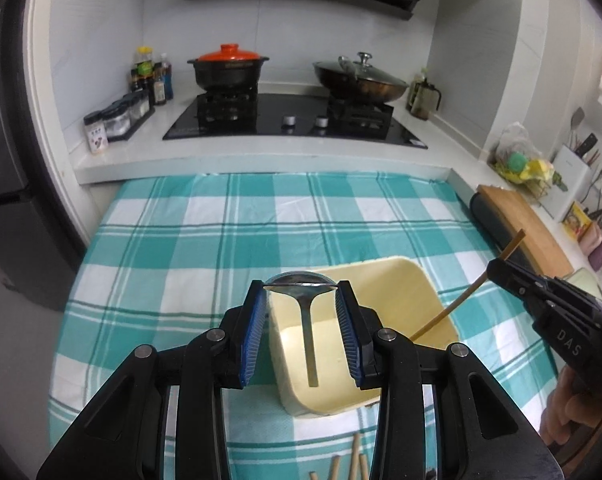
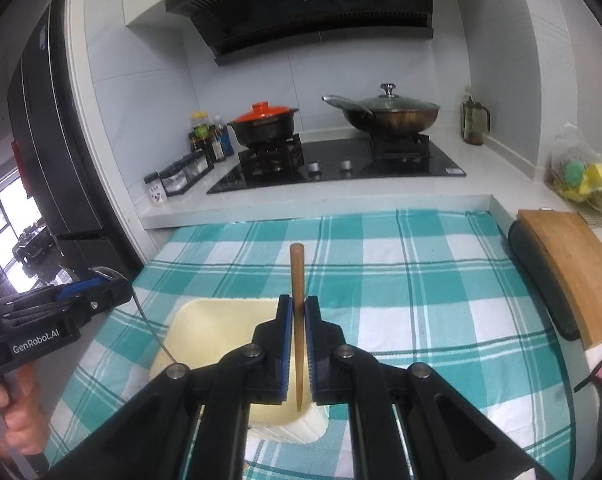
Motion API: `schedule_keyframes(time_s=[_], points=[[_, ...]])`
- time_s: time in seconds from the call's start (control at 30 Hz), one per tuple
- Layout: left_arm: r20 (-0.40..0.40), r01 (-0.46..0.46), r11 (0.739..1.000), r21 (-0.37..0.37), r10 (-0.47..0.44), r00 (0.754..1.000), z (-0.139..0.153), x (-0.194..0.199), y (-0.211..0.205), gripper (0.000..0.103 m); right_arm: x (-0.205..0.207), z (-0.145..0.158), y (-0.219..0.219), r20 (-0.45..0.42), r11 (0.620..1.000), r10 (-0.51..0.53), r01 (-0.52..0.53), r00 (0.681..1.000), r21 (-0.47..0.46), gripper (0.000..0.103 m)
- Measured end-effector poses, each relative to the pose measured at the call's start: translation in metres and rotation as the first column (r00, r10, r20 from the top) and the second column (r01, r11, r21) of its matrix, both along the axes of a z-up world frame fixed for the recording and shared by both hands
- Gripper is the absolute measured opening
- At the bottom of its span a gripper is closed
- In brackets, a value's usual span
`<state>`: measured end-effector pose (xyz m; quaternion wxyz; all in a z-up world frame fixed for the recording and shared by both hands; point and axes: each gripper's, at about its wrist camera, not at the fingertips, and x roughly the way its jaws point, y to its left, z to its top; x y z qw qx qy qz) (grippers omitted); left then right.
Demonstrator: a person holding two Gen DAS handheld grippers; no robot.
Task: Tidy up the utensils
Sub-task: 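Carry spoon and chopstick into the cream holder and open both tools, then withdraw both tools from the holder back over the loose chopsticks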
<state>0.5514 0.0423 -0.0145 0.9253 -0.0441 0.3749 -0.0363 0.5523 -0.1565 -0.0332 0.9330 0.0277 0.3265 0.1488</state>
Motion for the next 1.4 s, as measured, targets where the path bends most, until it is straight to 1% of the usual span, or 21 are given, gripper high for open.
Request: schedule_keyframes(time_s=[0.1, 0.13, 0.17, 0.2, 0.23, 0.27, 0.33, 0.4, 0.53, 0.57, 0.67, 0.73, 0.8, 0.93, 1.0, 1.07, 1.17, 1.27, 1.33, 1.37, 1.4], points=[[-0.016, -0.014, 1.0, -0.009, 0.014, 1.0, -0.001, -0.005, 0.006, 0.04, 0.004, -0.004, -0.002, -0.04, 1.0, -0.021, 0.021, 0.999, 0.004, 0.008], [-0.009, -0.015, 1.0, -0.011, 0.015, 1.0, 0.002, -0.011, 0.009, 0.044, 0.005, -0.003, -0.004, -0.051, 1.0, -0.027, 0.027, 0.998, 0.003, 0.013], [0.0, -0.016, 1.0, -0.01, 0.016, 1.0, 0.007, -0.019, 0.014, 0.054, 0.003, 0.0, -0.005, -0.055, 0.999, -0.03, 0.031, 0.998, 0.007, 0.022], [0.014, -0.017, 1.0, -0.005, 0.017, 1.0, 0.012, -0.029, 0.019, 0.061, -0.001, 0.004, -0.007, -0.052, 0.999, -0.034, 0.035, 0.998, 0.012, 0.028], [0.031, -0.015, 1.0, 0.003, 0.015, 0.999, 0.017, -0.043, 0.024, 0.063, -0.009, 0.01, -0.011, -0.043, 0.999, -0.035, 0.036, 0.998, 0.02, 0.039], [0.043, -0.008, 1.0, 0.011, 0.008, 0.999, 0.022, -0.056, 0.03, 0.066, -0.017, 0.016, -0.016, -0.032, 0.999, -0.036, 0.036, 0.999, 0.027, 0.041], [0.057, 0.001, 1.0, 0.027, -0.003, 0.998, 0.027, -0.092, 0.043, 0.07, -0.037, 0.027, -0.027, -0.023, 0.999, -0.035, 0.035, 0.999, 0.026, 0.041], [0.066, 0.005, 0.999, 0.034, -0.007, 0.998, 0.025, -0.131, 0.055, 0.077, -0.065, 0.034, -0.041, -0.023, 0.999, -0.028, 0.028, 0.999, 0.026, 0.041], [0.062, 0.005, 1.0, 0.028, -0.007, 0.998, 0.005, -0.214, 0.071, 0.079, -0.135, 0.031, -0.074, -0.012, 1.0, -0.025, 0.025, 1.0, 0.004, 0.044], [0.066, -0.005, 1.0, 0.022, 0.003, 0.998, -0.001, -0.234, 0.073, 0.08, -0.156, 0.027, -0.081, -0.005, 1.0, -0.029, 0.029, 1.0, -0.004, 0.046], [0.09, -0.037, 0.999, -0.011, 0.038, 0.995, -0.022, -0.286, 0.073, 0.083, -0.218, 0.006, -0.099, 0.027, 0.997, -0.062, 0.063, 0.998, -0.042, 0.046], [0.111, -0.062, 0.998, -0.031, 0.065, 0.992, -0.033, -0.314, 0.069, 0.085, -0.258, -0.011, -0.104, 0.052, 0.993, -0.093, 0.097, 0.994, -0.073, 0.046], [0.123, -0.087, 0.996, -0.029, 0.09, 0.988, -0.044, -0.335, 0.061, 0.088, -0.295, -0.028, -0.108, 0.075, 0.985, -0.141, 0.148, 0.987, -0.088, 0.046], [0.107, -0.09, 0.995, -0.035, 0.093, 0.99, -0.065, -0.357, 0.044, 0.088, -0.344, -0.065, -0.113, 0.056, 0.973, -0.206, 0.211, 0.977, -0.096, 0.046], [0.081, -0.084, 0.996, -0.043, 0.087, 0.993, -0.076, -0.362, 0.037, 0.088, -0.355, -0.084, -0.11, 0.03, 0.969, -0.197, 0.199, 0.98, -0.145, 0.046], [0.078, -0.088, 0.995, -0.04, 0.09, 0.993, -0.083, -0.365, 0.03, 0.088, -0.362, -0.098, -0.108, 0.003, 0.966, -0.186, 0.184, 0.982, -0.181, 0.046], [0.055, -0.095, 0.995, -0.029, 0.096, 0.994, -0.094, -0.367, 0.022, 0.088, -0.371, -0.107, -0.109, -0.004, 0.969, -0.186, 0.183, 0.983, -0.164, 0.046], [0.0, -0.086, 0.996, -0.037, 0.086, 0.996, -0.105, -0.365, 0.015, 0.088, -0.372, -0.109, -0.106, -0.005, 0.976, -0.17, 0.168, 0.985, -0.14, 0.046], [-0.034, -0.075, 0.996, -0.038, 0.074, 0.997, -0.111, -0.363, 0.011, 0.093, -0.373, -0.109, -0.104, 0.007, 0.978, -0.164, 0.163, 0.987, -0.133, 0.047], [-0.047, -0.078, 0.996, -0.038, 0.076, 0.996, -0.114, -0.364, 0.009, 0.101, -0.373, -0.108, -0.103, 0.01, 0.979, -0.162, 0.162, 0.987, -0.126, 0.046], [-0.05, -0.083, 0.996, -0.038, 0.081, 0.995, -0.115, -0.365, 0.008, 0.102, -0.373, -0.109, -0.102, 0.009, 0.98, -0.16, 0.16, 0.987, -0.12, 0.047]])
